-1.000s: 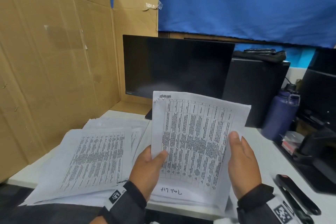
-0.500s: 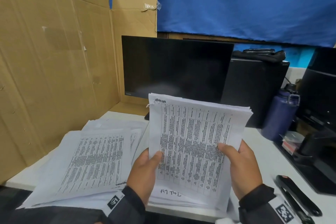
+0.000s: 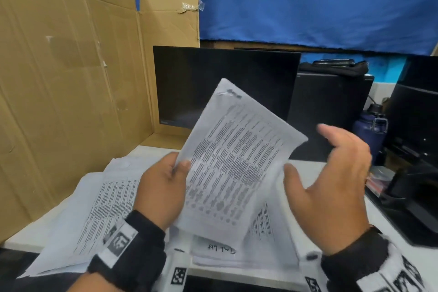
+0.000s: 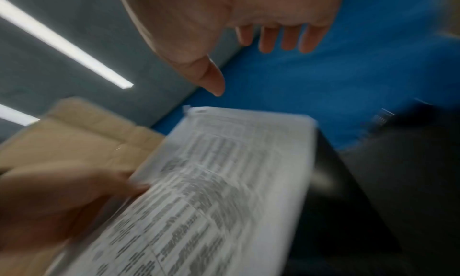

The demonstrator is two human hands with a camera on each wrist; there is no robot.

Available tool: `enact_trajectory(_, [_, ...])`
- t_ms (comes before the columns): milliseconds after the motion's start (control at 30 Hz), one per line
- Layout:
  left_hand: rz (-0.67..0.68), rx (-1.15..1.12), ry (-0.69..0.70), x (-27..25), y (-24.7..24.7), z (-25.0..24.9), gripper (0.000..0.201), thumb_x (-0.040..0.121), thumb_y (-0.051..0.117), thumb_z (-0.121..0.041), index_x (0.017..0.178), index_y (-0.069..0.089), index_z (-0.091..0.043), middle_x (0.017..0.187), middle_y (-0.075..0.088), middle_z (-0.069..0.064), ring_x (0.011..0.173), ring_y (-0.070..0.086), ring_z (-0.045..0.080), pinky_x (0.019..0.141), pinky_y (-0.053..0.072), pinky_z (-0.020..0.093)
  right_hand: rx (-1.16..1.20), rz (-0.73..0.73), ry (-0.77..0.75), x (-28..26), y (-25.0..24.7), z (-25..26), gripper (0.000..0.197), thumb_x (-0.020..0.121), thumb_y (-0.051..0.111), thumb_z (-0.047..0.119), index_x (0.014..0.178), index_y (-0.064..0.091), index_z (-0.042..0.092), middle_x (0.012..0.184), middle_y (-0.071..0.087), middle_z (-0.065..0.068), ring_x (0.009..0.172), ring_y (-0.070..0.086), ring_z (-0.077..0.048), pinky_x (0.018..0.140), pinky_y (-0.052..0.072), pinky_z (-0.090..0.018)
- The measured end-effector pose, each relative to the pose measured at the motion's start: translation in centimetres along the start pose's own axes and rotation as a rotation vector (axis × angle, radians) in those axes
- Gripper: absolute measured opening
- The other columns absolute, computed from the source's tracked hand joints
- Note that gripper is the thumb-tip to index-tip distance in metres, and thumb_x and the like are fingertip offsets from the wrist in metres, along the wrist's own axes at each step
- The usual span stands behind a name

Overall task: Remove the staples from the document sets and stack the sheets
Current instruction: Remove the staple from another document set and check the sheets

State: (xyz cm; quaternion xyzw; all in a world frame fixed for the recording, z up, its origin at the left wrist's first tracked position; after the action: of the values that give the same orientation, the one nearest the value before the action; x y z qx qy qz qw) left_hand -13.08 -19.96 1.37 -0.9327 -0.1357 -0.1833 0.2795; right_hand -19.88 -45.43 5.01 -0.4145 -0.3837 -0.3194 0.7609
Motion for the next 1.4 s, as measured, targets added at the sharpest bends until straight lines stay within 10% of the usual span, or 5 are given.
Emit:
enact_trajectory(133, [0.062,0.496,0.401,0.5,-0.6,-5.7,0.022,0.102,0.042,-0.033,0.094,0.062,-0.029,0.077,0.067,-0.005,0.075,0.064,0.023,0.068,0.049,0.036,-0.109,0.176,-0.569,-0.4,0.6,6.2,0.045,0.085,0.061,0.007,0.130,0.061,0.005,0.132,0.059,-0.013,0.141,0.040,-0.035,0.113,0.033,-0.053])
enact_trajectory(333, [-0.050,0.859,0.927,-1.5,0.8,-11.4,0.020,0.090,0.050,-0.021,0.096,0.068,-0.025,0.082,0.068,-0.005,0.087,0.060,0.026,0.083,0.039,0.044,-0.263,0.453,-0.214,2.5,3.3,4.4,0.012,0.085,0.050,0.018,0.095,0.052,0.026,0.076,0.064,0.003,0.070,0.064,-0.027,0.062,0.042,-0.035])
enact_trajectory(500, [-0.295,0.542,0.592,-0.9,-1.2,-8.4,0.085,0.087,0.069,-0.035,0.160,0.026,-0.028,0.161,0.032,0.004,0.153,0.022,0.032,0.120,0.023,0.056,0.008,0.379,0.152,2.3,2.0,-0.6,0.011,0.094,0.054,0.018,0.085,0.052,0.024,0.069,0.058,0.005,0.065,0.058,-0.020,0.056,0.046,-0.035])
enact_trajectory(667, [0.175,-0.441,-0.130,-1.4,1.2,-3.3,0.085,0.090,0.077,-0.022,0.157,0.026,-0.031,0.144,0.058,-0.007,0.133,0.056,0.015,0.117,0.041,0.050,0.468,0.251,0.466,1.8,1.6,-3.1,0.023,0.094,0.060,0.011,0.090,0.066,0.033,0.090,0.069,0.024,0.083,0.066,0.008,0.070,0.053,-0.014])
enact_trajectory(1400, [-0.098,-0.678,-0.313,-4.1,7.5,2.4,0.020,0.102,0.060,-0.019,0.110,0.071,-0.034,0.109,0.078,-0.016,0.112,0.070,0.010,0.103,0.051,0.039,0.708,0.135,0.625,-6.5,6.5,-4.5,0.016,0.102,0.050,0.010,0.102,0.056,0.025,0.089,0.072,0.014,0.081,0.065,0.007,0.064,0.046,-0.007])
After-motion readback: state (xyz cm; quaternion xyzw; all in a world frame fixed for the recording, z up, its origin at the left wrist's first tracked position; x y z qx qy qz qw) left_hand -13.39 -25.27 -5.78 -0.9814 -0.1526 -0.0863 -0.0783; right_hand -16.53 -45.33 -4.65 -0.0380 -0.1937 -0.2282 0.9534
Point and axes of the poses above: each hand's wrist, its own x-axis towards the middle knuckle, its own y-axis out of the palm, z = x × y, the point moved 3 cm from there along x, towards the middle knuckle
